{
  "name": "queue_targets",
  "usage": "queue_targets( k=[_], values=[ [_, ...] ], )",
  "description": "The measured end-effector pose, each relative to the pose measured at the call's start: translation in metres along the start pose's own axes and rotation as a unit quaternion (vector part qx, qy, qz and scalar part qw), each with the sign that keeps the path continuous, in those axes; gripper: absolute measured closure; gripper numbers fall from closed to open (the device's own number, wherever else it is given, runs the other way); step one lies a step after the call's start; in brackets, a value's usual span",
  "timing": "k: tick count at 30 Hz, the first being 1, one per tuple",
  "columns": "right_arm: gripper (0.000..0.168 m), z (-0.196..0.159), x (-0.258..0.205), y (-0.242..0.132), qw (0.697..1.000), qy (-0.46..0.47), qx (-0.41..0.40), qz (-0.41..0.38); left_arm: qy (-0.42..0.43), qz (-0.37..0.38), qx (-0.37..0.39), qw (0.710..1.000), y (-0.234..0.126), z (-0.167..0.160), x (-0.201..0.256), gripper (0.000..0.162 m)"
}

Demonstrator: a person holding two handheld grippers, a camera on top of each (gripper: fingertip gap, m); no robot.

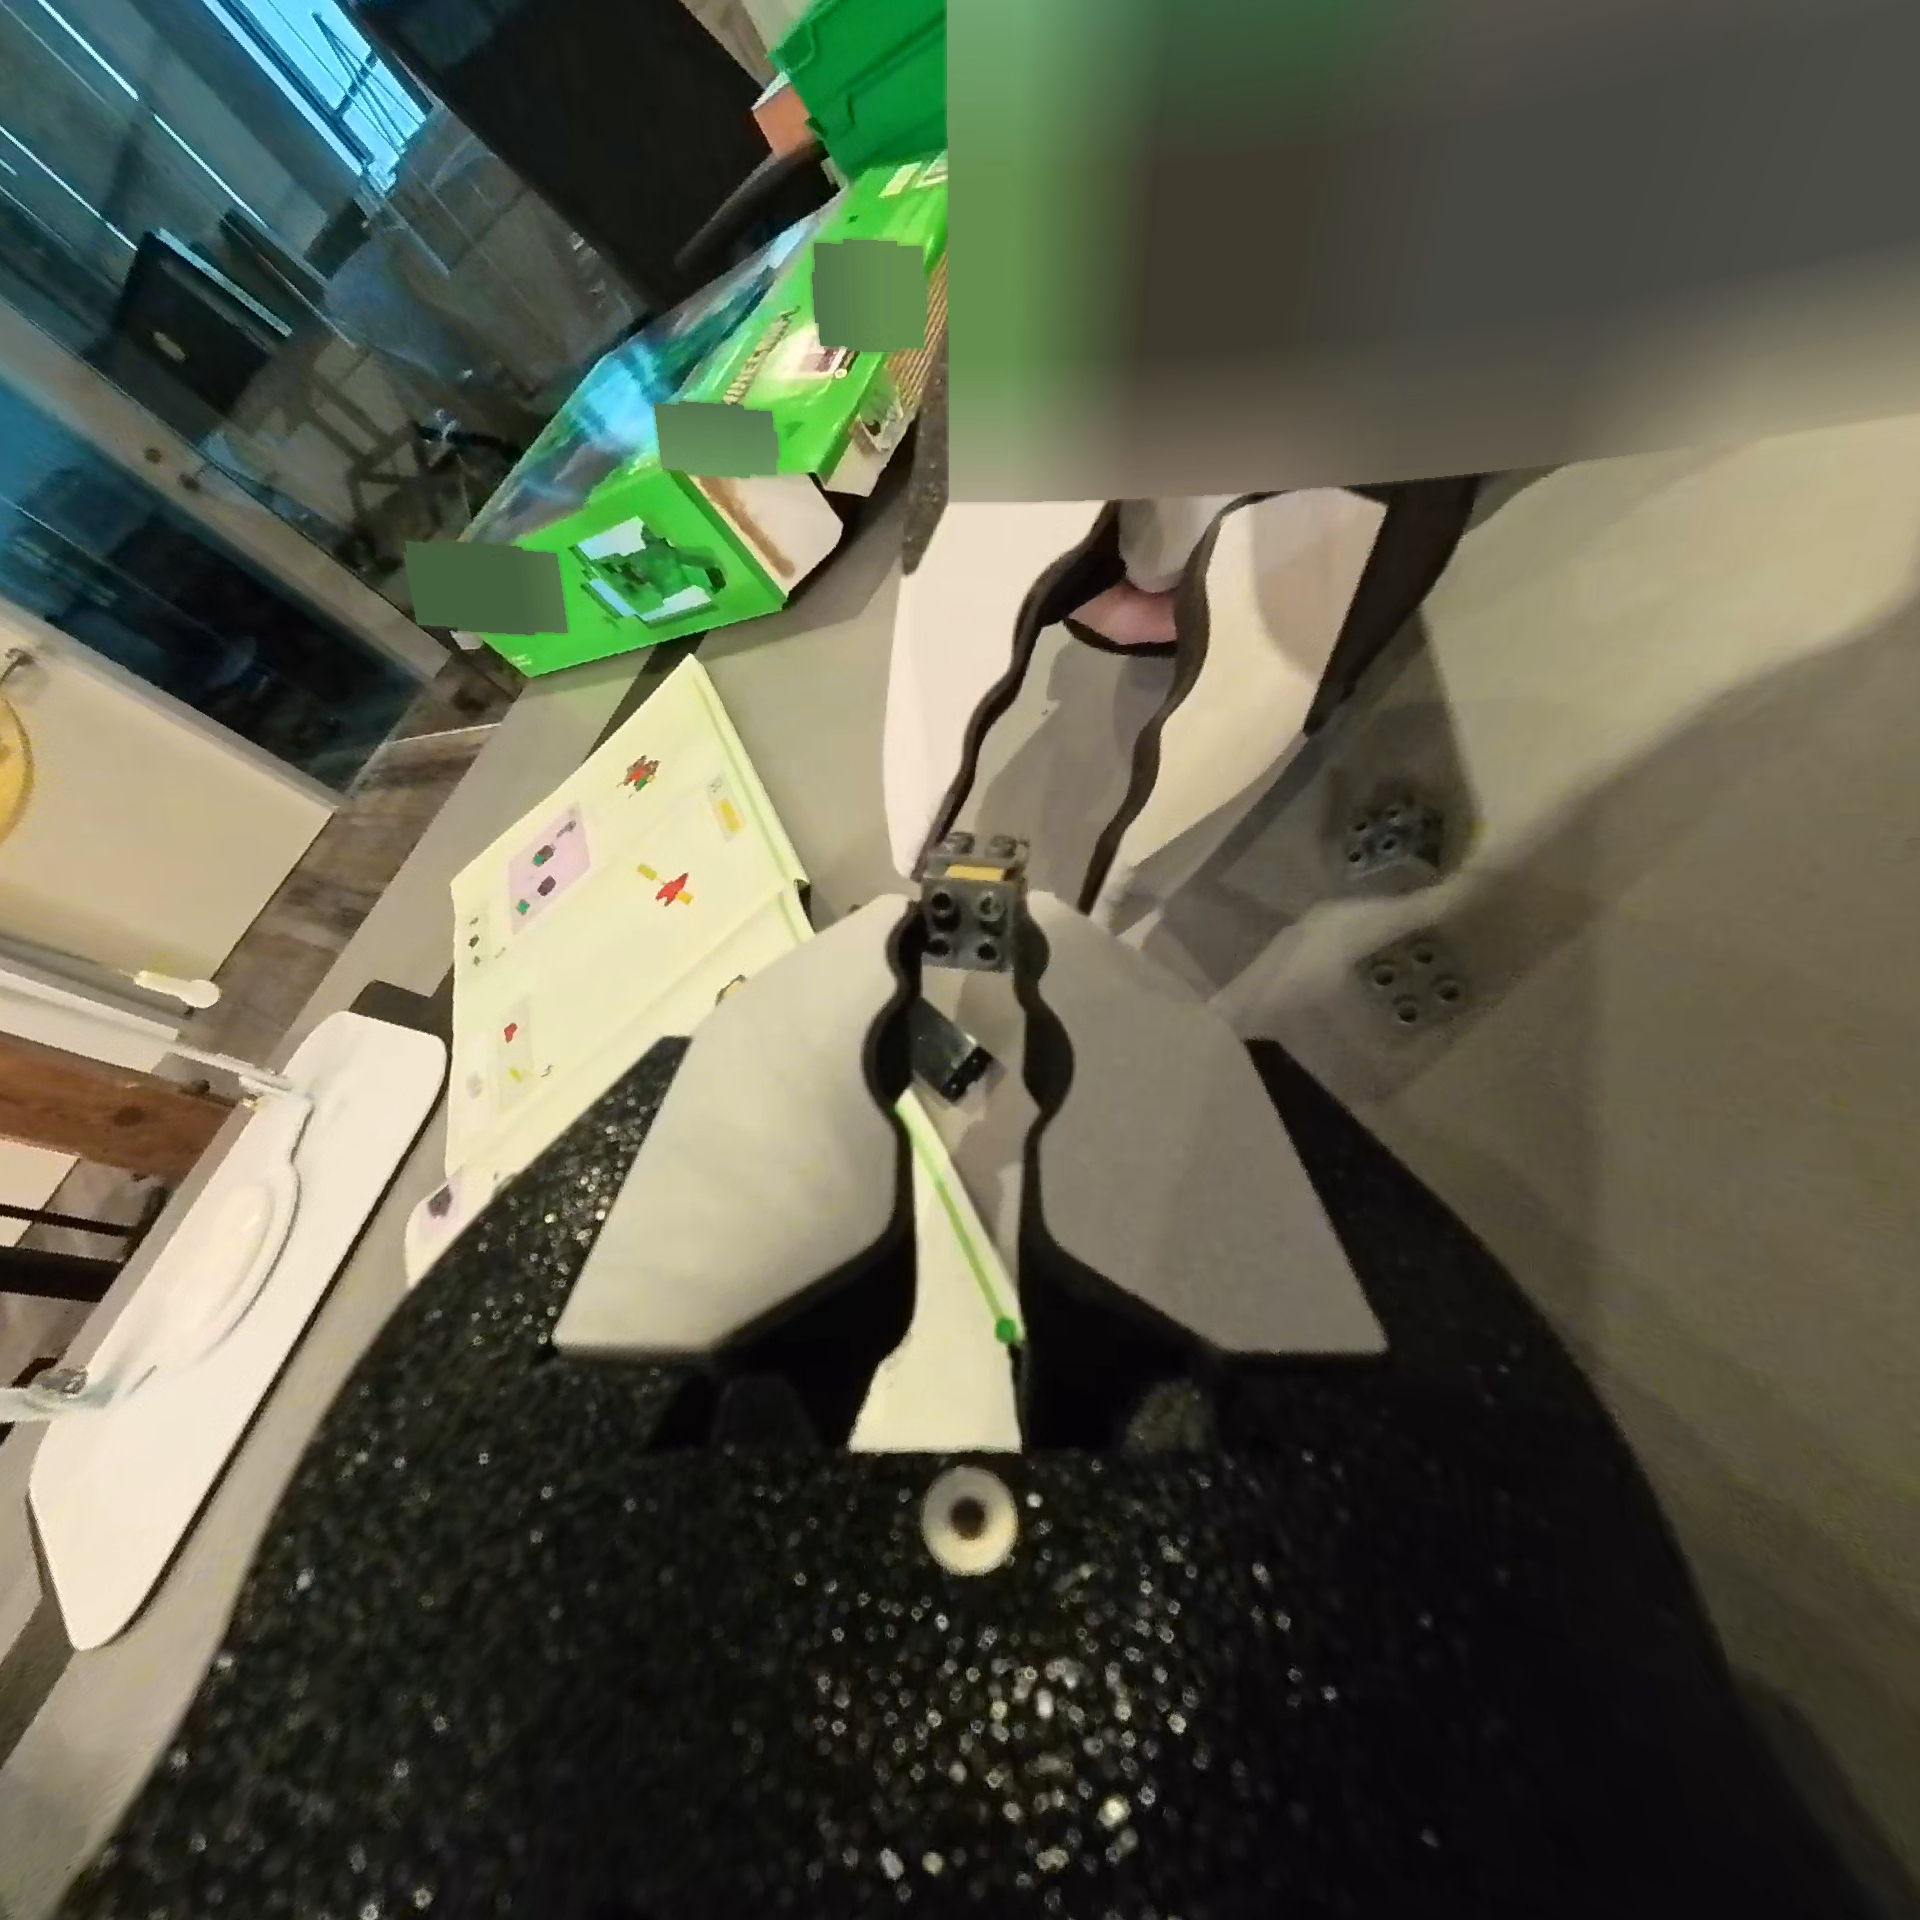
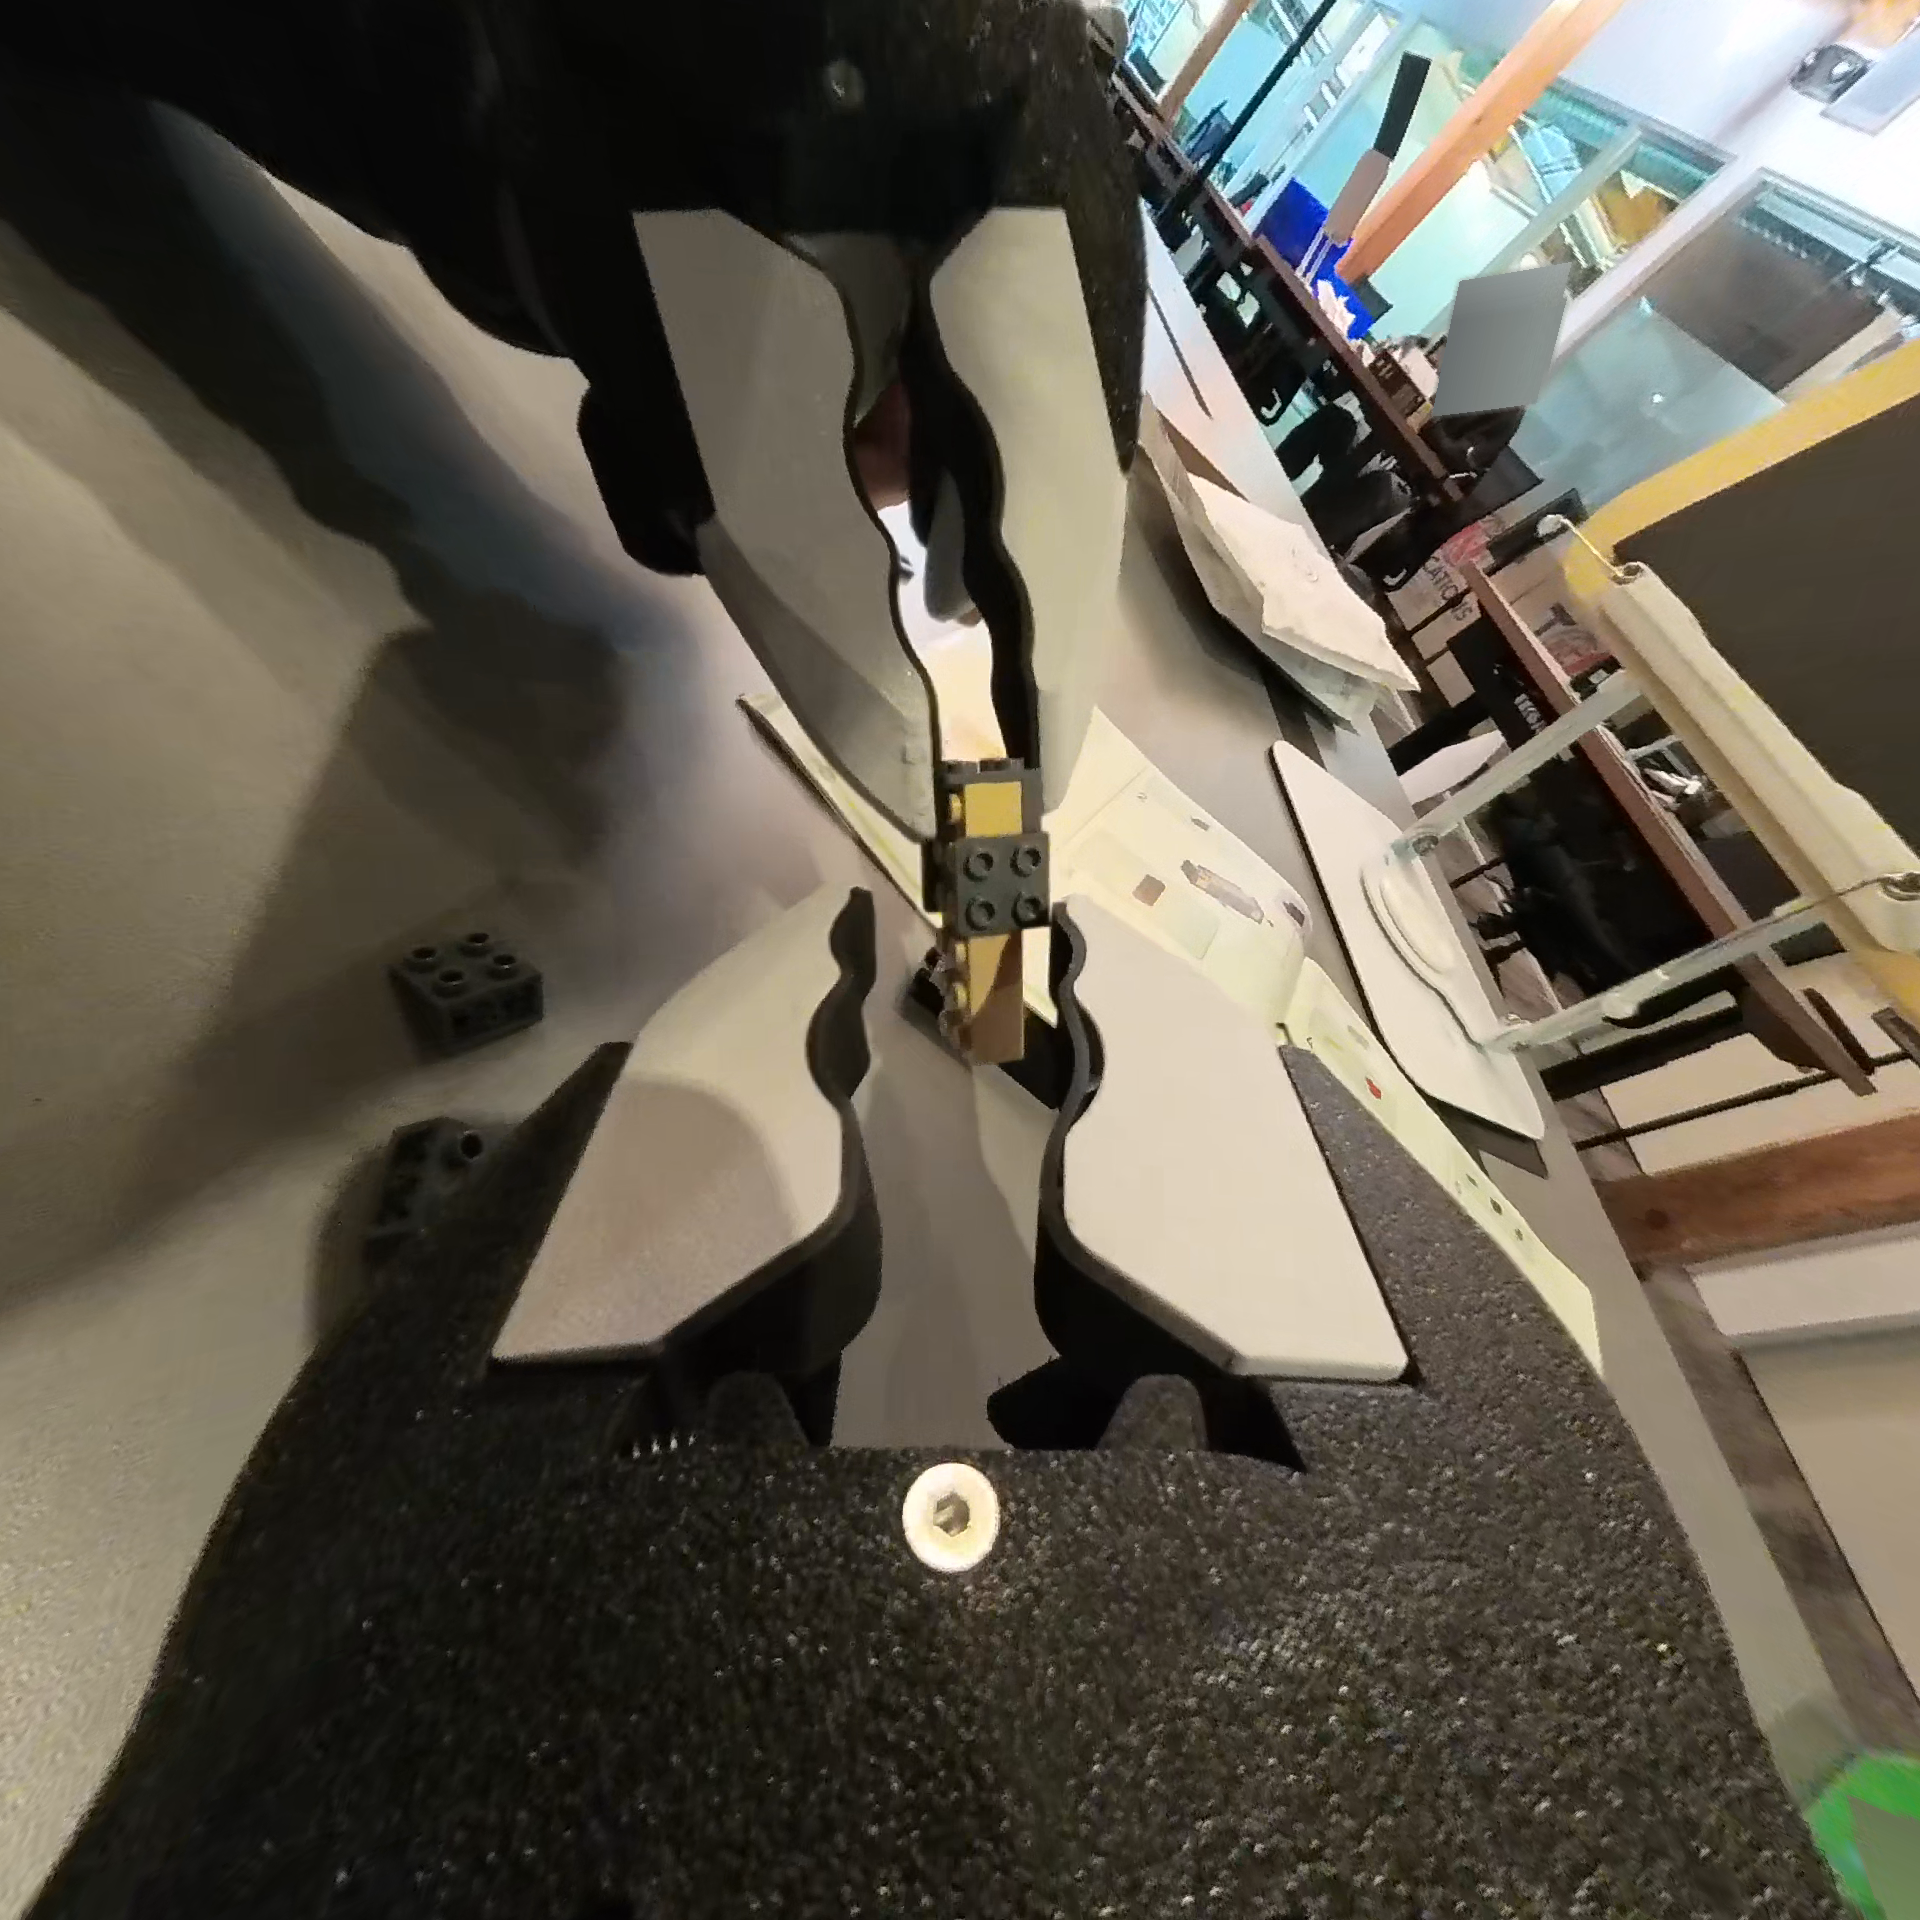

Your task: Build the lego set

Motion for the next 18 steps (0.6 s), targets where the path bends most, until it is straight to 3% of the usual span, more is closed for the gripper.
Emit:
queue_targets(
  k=[9,13,18],
  values=[
    [0.143,0.002,0.008,-0.004,0.999,0.016,0.019,-0.023,-0.067,-0.026,0.026,0.997,0.000,0.002,-0.003,0.146],
    [0.145,0.005,0.012,-0.007,0.998,0.002,0.017,-0.061,-0.123,-0.025,0.040,0.991,-0.002,0.002,-0.009,0.146],
    [0.142,0.010,0.014,-0.008,0.994,-0.019,0.007,-0.109,-0.133,-0.016,0.022,0.991,0.001,0.002,-0.009,0.146]
  ],
)
Point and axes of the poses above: each gripper's, where its closed fingertips meet, y out along the fingers, z out of its top, x = y × z across the jaws, the point moved 5 cm from there along -y, back along the fingers, and after that the axes turned 8 degrees about -x, right-handed, at the moved point
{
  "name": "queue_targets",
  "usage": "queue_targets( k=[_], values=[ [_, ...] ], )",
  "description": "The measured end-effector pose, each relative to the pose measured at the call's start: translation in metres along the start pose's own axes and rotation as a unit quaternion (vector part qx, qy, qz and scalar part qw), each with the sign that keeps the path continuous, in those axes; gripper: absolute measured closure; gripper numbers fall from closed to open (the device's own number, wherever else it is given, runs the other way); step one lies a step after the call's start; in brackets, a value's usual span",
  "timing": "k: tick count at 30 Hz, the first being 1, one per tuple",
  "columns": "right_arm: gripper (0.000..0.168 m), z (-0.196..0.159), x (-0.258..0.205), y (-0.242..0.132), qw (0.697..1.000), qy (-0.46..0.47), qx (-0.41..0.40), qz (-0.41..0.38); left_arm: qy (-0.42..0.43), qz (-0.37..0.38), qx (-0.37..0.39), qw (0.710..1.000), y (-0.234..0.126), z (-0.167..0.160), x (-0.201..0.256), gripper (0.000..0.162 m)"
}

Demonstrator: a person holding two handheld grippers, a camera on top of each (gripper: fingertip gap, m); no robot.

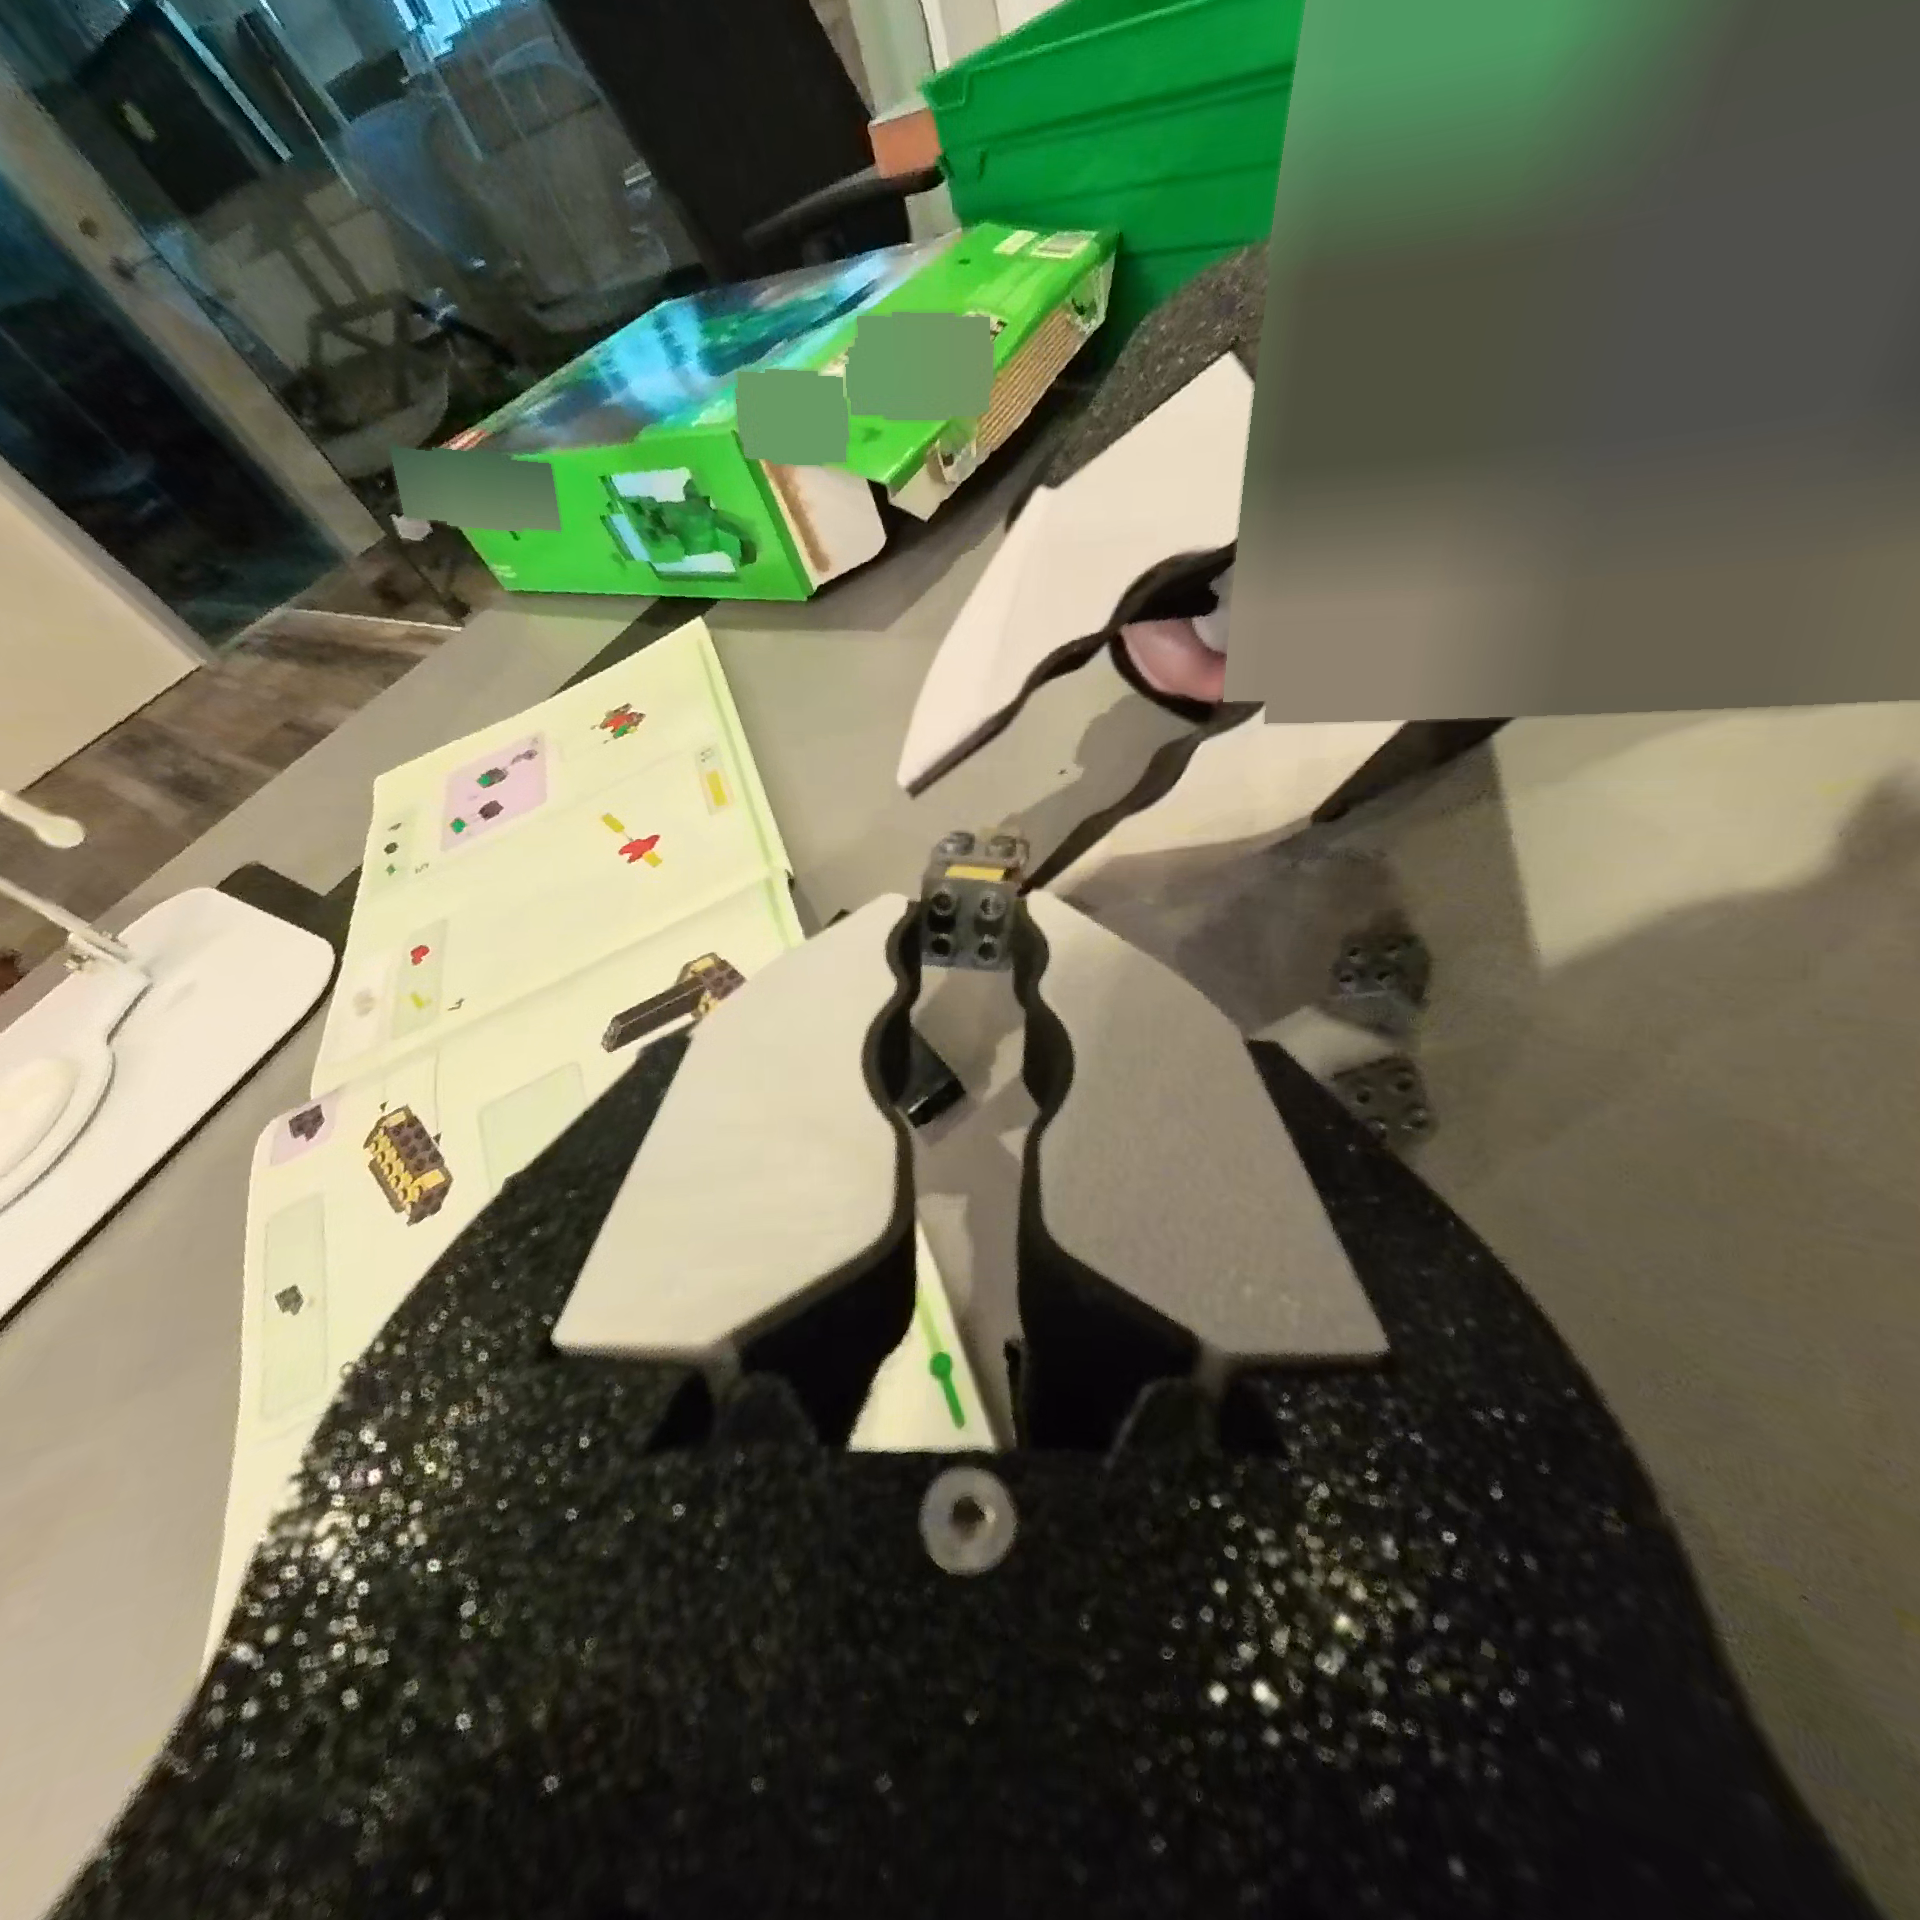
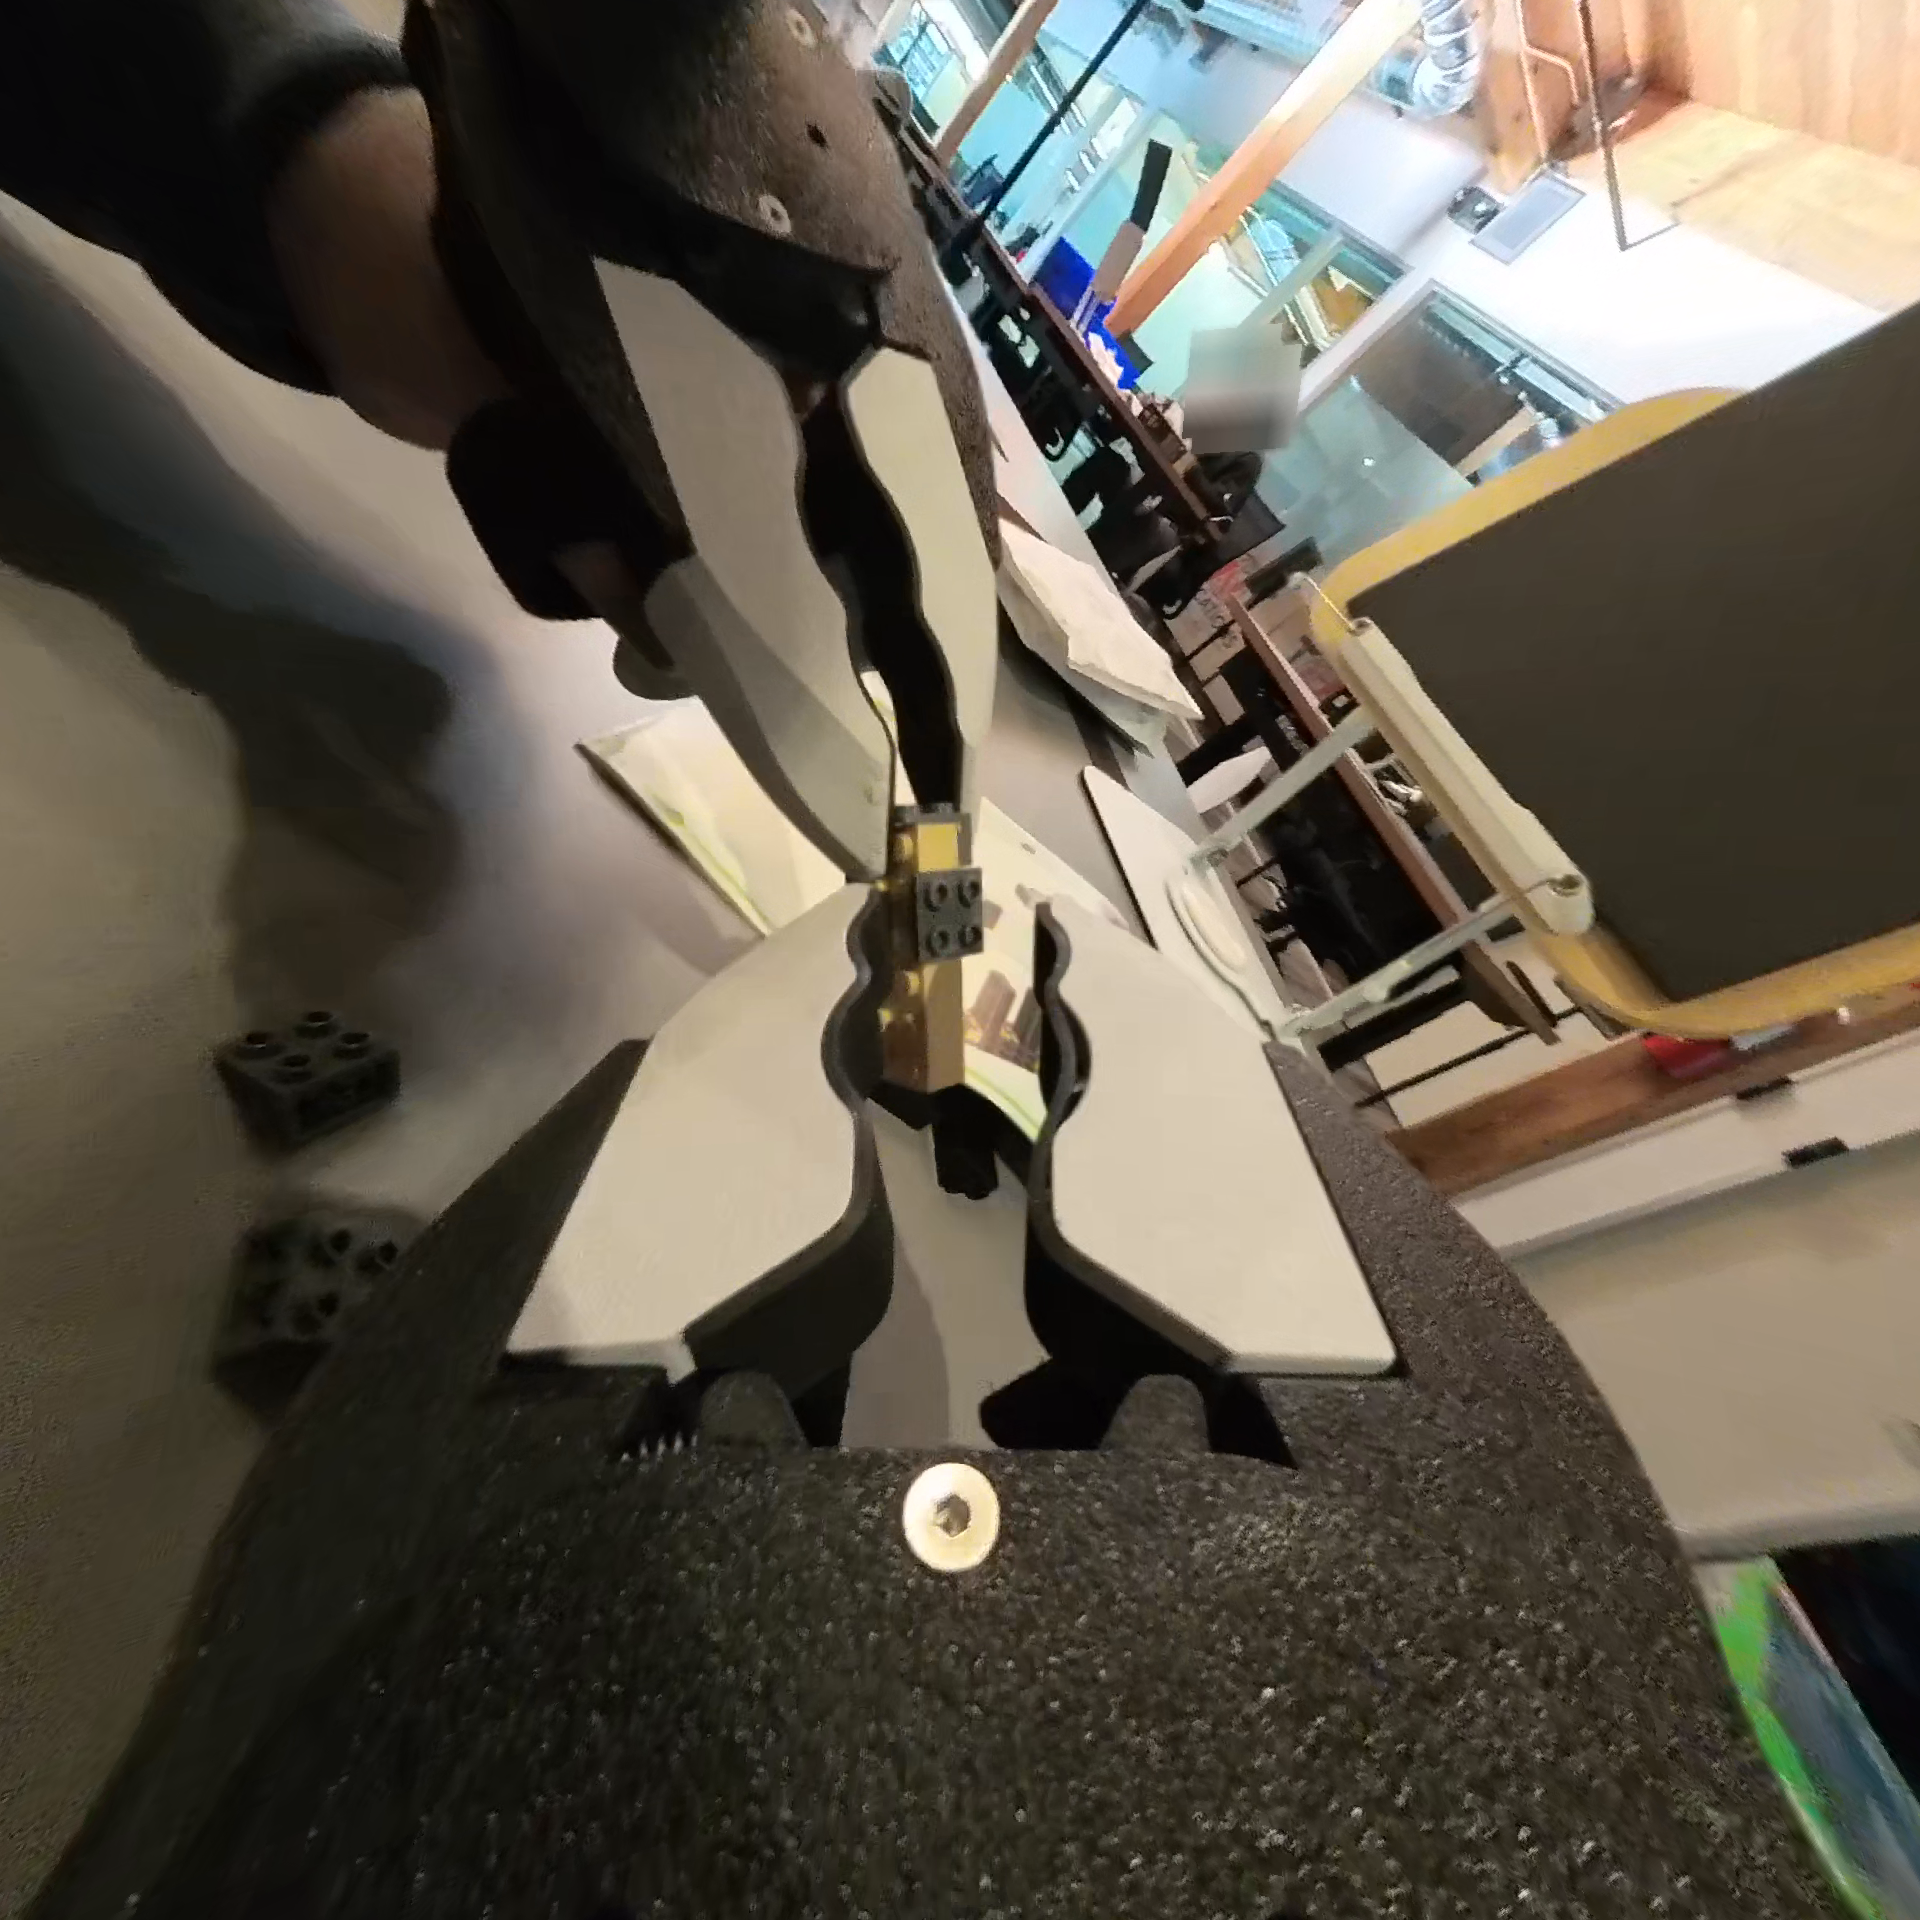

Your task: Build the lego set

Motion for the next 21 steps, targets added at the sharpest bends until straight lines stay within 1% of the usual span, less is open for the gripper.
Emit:
queue_targets(
  k=[6,9,12,15,17,19,21],
  values=[
    [0.148,-0.0008,-0.0047,0.0028,1.000,-0.004,-0.016,0.013,0.020,0.009,-0.011,1.000,0.0003,-0.0003,0.0014,0.146],
    [0.151,-0.0008,-0.0056,0.0030,1.000,-0.016,-0.020,0.007,0.026,0.010,-0.015,0.999,0.0002,-0.0009,0.0013,0.146],
    [0.150,-0.0008,-0.0068,0.0033,0.999,-0.028,-0.021,0.004,0.032,0.008,-0.019,0.999,0.0003,-0.0015,0.0019,0.146],
    [0.144,-0.0023,-0.0061,0.0045,1.000,-0.017,-0.024,0.011,0.045,0.010,-0.027,0.999,0.0010,-0.0027,0.0028,0.146],
    [0.144,-0.0036,-0.0065,0.0051,0.999,-0.007,-0.025,0.023,0.055,0.012,-0.030,0.998,0.0015,-0.0031,0.0037,0.146],
    [0.150,-0.0040,-0.0083,0.0052,0.999,-0.004,-0.026,0.035,0.058,0.013,-0.031,0.998,0.0015,-0.0030,0.0041,0.146],
    [0.150,-0.0043,-0.0093,0.0056,0.999,-0.009,-0.028,0.037,0.058,0.011,-0.032,0.998,0.0018,-0.0035,0.0042,0.146]
  ],
)
Point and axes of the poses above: each gripper's, where its closed fingertips meet, y out along the fingers, z out of its top, x = y × z across the jaws, the point moved 5 cm from there along -y, back along the fingers, and after that the axes turned 8 degrees about -x, right-handed, at the moved point
